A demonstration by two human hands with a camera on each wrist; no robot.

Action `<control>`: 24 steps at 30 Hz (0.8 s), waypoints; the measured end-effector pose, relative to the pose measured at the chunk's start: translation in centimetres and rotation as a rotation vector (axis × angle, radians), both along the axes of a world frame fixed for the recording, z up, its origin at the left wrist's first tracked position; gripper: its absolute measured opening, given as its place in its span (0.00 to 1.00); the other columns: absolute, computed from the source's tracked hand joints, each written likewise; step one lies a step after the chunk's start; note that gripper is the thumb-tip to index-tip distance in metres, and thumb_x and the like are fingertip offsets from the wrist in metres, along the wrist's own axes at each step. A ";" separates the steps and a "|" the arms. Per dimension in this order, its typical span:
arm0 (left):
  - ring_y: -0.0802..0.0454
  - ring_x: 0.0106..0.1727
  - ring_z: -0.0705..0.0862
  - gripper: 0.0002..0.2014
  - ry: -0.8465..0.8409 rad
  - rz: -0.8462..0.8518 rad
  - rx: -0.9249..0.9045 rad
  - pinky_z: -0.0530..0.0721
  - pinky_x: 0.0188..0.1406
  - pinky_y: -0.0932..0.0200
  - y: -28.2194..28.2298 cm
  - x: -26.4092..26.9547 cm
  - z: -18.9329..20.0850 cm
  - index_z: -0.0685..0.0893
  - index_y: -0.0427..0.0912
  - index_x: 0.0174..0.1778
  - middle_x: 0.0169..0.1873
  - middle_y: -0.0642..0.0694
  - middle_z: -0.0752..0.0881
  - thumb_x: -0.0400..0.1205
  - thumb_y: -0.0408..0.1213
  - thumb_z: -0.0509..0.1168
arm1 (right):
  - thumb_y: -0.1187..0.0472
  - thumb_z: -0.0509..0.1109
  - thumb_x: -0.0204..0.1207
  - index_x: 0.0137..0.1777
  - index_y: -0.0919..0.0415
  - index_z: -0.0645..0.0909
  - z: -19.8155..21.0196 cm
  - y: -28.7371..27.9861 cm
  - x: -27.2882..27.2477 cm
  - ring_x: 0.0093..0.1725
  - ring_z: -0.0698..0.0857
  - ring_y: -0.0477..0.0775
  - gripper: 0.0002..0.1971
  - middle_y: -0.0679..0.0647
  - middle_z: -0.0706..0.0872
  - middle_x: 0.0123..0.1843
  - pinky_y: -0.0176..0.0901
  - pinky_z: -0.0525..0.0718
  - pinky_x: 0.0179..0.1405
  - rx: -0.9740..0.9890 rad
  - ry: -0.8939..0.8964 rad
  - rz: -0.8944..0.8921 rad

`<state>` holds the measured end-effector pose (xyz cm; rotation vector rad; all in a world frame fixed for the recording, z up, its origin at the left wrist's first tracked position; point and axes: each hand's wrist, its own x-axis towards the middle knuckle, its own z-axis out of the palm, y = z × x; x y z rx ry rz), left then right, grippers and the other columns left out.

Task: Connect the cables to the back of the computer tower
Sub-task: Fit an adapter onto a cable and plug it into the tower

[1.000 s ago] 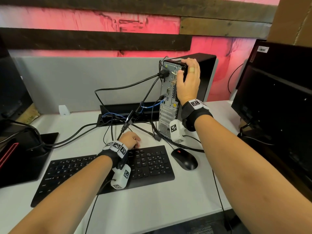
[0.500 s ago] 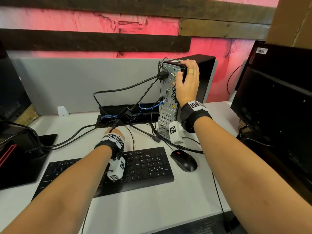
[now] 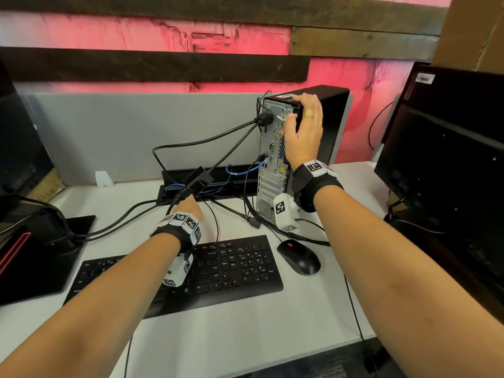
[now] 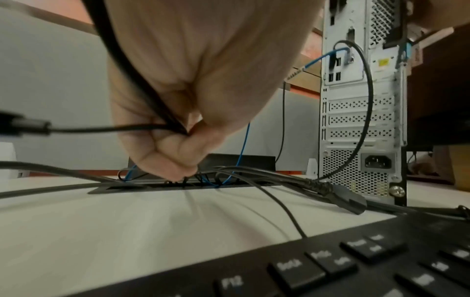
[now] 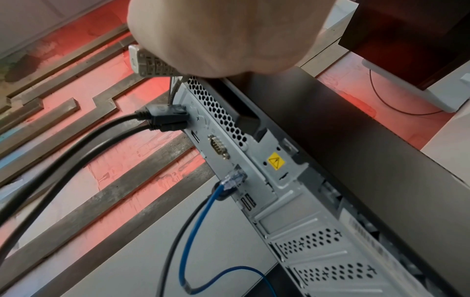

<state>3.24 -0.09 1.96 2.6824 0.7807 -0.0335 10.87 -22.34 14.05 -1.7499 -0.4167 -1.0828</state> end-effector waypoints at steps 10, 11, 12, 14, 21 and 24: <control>0.39 0.72 0.76 0.17 0.066 -0.001 0.063 0.74 0.70 0.52 -0.4 -0.3 0.8 0.74 0.27 0.70 0.70 0.33 0.77 0.87 0.27 0.52 | 0.63 0.60 0.76 0.67 0.60 0.78 0.0 0.1 -0.1 0.81 0.66 0.56 0.19 0.56 0.76 0.74 0.43 0.59 0.77 0.003 0.019 0.007; 0.39 0.72 0.76 0.16 0.058 0.027 0.031 0.74 0.70 0.52 -0.4 0.1 0.8 0.74 0.27 0.69 0.69 0.33 0.77 0.87 0.28 0.52 | 0.63 0.60 0.76 0.67 0.60 0.78 0.0 0.1 -0.1 0.81 0.66 0.56 0.19 0.56 0.76 0.74 0.43 0.59 0.76 0.002 0.020 0.006; 0.39 0.72 0.76 0.16 0.042 0.054 -0.015 0.74 0.68 0.52 -0.6 0.4 0.7 0.74 0.27 0.69 0.68 0.33 0.79 0.87 0.28 0.52 | 0.63 0.60 0.76 0.67 0.60 0.78 0.0 0.1 -0.1 0.81 0.66 0.56 0.20 0.56 0.76 0.74 0.42 0.59 0.76 0.001 0.020 0.005; 0.39 0.71 0.76 0.18 0.022 0.135 -0.106 0.73 0.65 0.52 -0.7 1.0 0.0 0.72 0.28 0.71 0.58 0.33 0.82 0.88 0.30 0.52 | 0.63 0.60 0.76 0.67 0.60 0.78 0.0 0.1 -0.1 0.80 0.66 0.56 0.20 0.56 0.76 0.73 0.43 0.60 0.77 0.002 0.016 0.009; 0.32 0.71 0.71 0.19 -0.132 0.353 -0.163 0.68 0.72 0.40 -0.1 1.2 -1.9 0.69 0.31 0.69 0.67 0.30 0.73 0.83 0.35 0.58 | 0.63 0.60 0.76 0.67 0.59 0.78 0.0 -0.2 0.0 0.81 0.66 0.56 0.20 0.56 0.77 0.73 0.48 0.62 0.79 -0.016 0.015 0.024; 0.33 0.68 0.73 0.16 -0.115 0.270 -0.075 0.72 0.68 0.40 0.4 1.1 -1.2 0.76 0.31 0.65 0.65 0.31 0.75 0.83 0.33 0.58 | 0.61 0.59 0.75 0.67 0.59 0.78 -0.1 -0.2 0.2 0.81 0.66 0.55 0.20 0.55 0.77 0.73 0.46 0.61 0.79 -0.016 0.008 0.029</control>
